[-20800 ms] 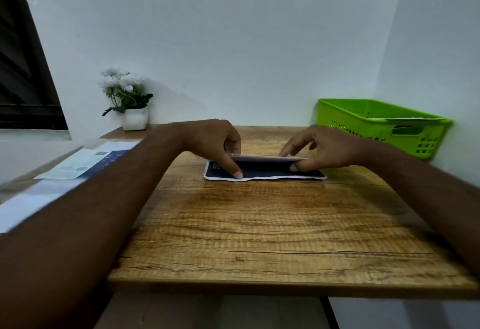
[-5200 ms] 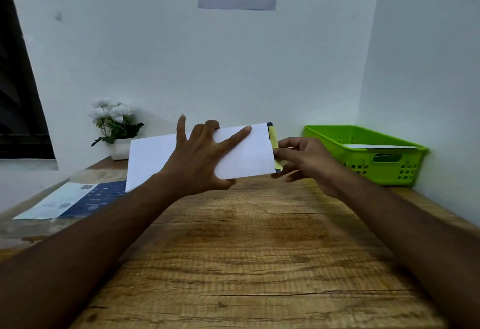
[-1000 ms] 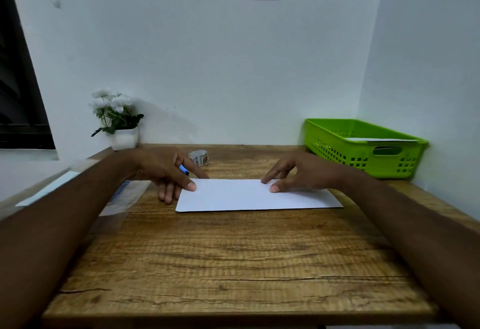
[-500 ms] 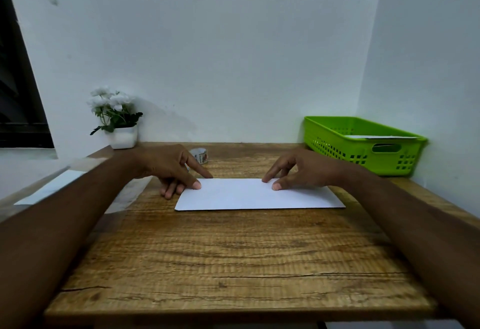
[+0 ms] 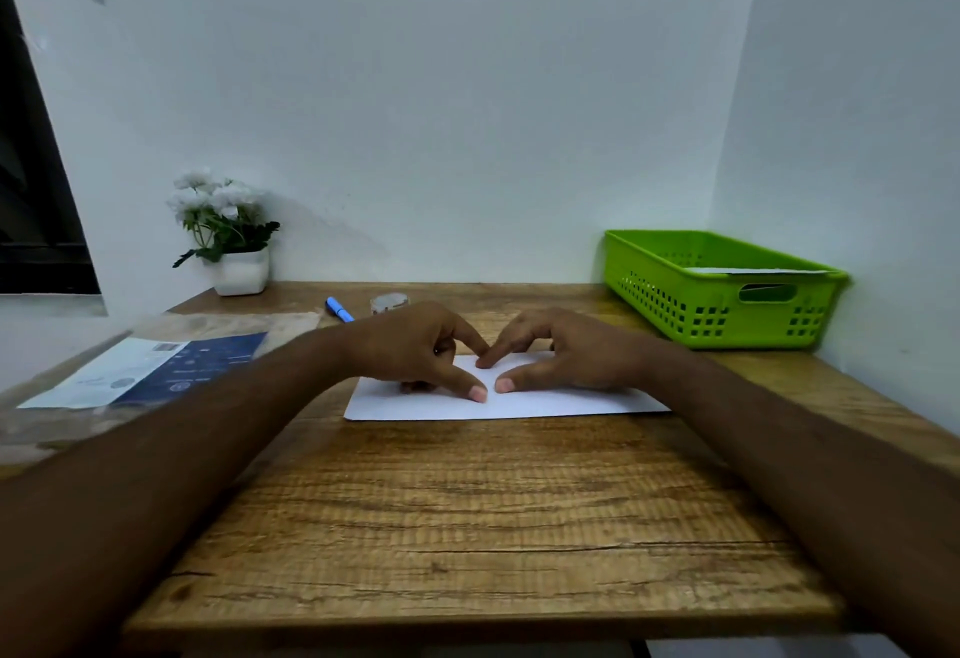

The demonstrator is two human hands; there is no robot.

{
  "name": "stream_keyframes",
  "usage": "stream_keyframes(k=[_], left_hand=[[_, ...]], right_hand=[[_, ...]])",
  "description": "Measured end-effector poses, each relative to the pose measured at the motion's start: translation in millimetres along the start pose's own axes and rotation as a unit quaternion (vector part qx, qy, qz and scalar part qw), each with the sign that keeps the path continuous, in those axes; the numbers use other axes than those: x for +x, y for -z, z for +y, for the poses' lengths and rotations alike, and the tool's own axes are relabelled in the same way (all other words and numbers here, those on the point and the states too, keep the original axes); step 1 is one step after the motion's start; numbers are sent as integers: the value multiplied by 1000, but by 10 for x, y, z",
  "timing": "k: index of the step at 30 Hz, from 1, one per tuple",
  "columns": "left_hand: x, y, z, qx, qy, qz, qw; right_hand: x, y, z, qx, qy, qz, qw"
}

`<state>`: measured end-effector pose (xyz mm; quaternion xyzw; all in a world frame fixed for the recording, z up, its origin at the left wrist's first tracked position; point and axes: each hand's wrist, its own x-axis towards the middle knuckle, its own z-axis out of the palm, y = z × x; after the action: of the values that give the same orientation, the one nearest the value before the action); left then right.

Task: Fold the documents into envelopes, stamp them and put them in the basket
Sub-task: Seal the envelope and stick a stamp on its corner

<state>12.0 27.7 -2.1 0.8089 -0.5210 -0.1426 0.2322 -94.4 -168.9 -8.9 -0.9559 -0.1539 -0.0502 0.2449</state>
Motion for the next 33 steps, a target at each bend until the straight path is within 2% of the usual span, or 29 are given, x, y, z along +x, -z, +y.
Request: stream_keyframes(k=[10,19,24,27,29,33], left_hand=[[-25,22,1,7,6,-4,1000],[-103,86,-112,90,0,85,992],[-119,157,-250,250,21,214,944],[-119,183,-328,268,38,286,919],[-111,183,-356,277,58,297,912],[-83,143,-391,345,145,250,893]], right_hand=[[-74,161,168,4,-71,-1,997],[-86,185,285,12,-42,45,998],[-33,107,278,-21,-29,79,996],[-7,60,240,-25,-31,90,995],[-3,38,207,-33,-29,92,995],[1,15,164,-41,-35,90,994]])
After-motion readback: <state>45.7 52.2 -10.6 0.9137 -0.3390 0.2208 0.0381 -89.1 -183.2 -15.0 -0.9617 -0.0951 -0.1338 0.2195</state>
